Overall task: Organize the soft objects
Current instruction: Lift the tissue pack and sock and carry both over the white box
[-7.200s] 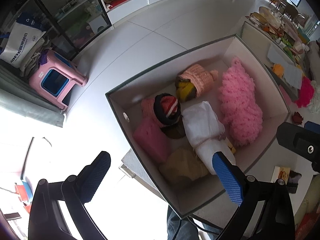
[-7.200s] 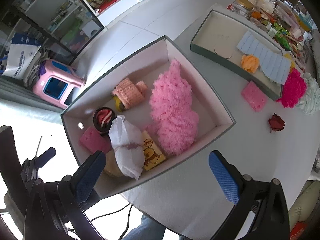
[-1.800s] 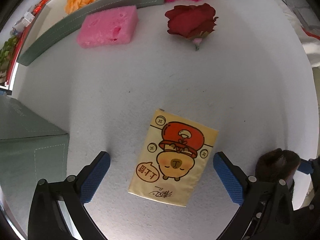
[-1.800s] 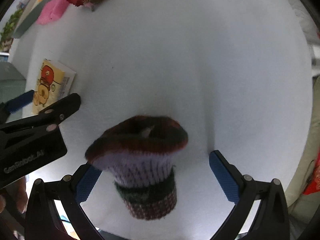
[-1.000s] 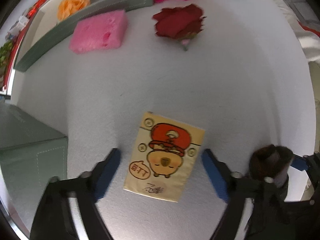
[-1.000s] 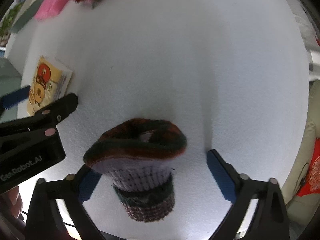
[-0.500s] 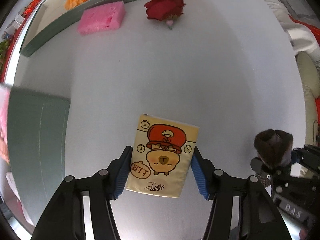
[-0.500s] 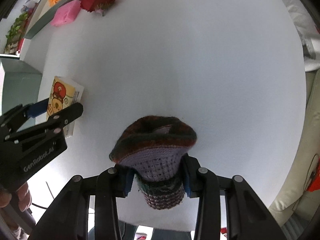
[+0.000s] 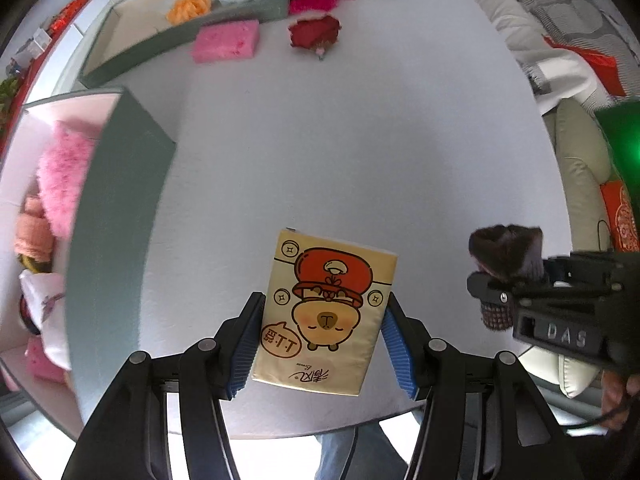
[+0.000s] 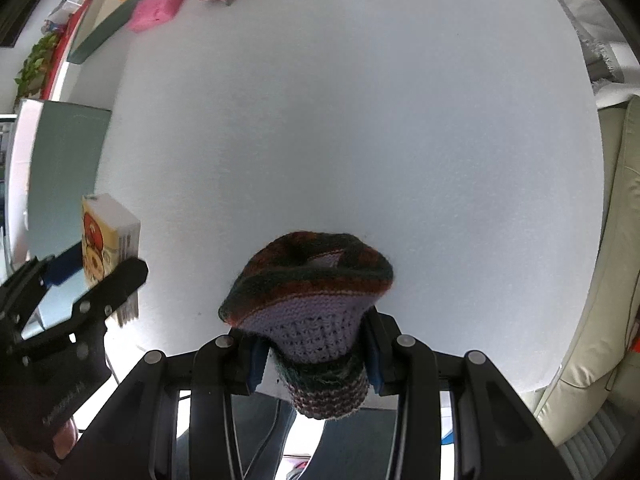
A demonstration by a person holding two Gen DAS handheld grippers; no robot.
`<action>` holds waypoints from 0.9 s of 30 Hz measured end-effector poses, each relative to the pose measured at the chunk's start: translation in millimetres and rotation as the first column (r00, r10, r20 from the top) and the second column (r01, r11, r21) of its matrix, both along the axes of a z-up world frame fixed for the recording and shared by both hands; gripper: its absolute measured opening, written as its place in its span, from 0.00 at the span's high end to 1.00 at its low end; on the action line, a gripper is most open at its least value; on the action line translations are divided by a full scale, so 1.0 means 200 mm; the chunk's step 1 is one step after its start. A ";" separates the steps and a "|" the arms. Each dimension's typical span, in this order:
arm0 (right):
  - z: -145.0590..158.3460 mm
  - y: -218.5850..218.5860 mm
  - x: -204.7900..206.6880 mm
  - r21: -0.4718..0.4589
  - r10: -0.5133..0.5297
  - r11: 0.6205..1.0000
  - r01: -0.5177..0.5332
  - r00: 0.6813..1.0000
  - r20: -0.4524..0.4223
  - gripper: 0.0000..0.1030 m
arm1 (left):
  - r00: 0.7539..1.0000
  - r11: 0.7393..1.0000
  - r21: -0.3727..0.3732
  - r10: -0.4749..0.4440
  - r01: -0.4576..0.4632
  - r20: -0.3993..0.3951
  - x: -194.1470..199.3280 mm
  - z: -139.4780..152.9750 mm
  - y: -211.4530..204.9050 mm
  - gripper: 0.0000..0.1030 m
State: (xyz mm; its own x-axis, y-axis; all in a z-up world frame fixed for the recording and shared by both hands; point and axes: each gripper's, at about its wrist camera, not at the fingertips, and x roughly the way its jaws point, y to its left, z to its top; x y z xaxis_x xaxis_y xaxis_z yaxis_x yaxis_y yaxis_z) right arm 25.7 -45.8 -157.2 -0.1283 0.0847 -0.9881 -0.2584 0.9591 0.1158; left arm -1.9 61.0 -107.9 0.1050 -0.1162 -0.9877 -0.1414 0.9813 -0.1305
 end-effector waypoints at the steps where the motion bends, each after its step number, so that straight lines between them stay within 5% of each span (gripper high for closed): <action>1: 0.02 0.01 -0.01 0.004 0.007 1.000 -0.007 1.000 0.007 0.59 | 1.000 1.000 -0.002 0.005 -0.005 0.009 -0.01 0.02 0.01 0.43; 14: 0.28 0.20 -0.01 0.010 0.132 0.991 -0.134 0.984 0.121 0.59 | 0.975 0.985 0.017 0.170 -0.174 0.143 -0.12 0.25 0.38 0.43; 27: 0.56 0.63 -0.01 0.010 0.307 0.949 -0.315 0.934 0.184 0.59 | 0.894 0.919 -0.014 0.388 -0.395 0.224 -0.33 0.40 0.75 0.43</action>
State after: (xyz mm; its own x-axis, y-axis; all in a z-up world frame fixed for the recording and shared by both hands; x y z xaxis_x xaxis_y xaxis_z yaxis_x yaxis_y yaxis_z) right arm 23.3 79.7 -44.3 0.0230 0.1077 -0.9939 -0.5628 0.8231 0.0761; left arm -67.9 211.1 -27.9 0.3487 0.0094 -0.9372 -0.4864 0.8565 -0.1724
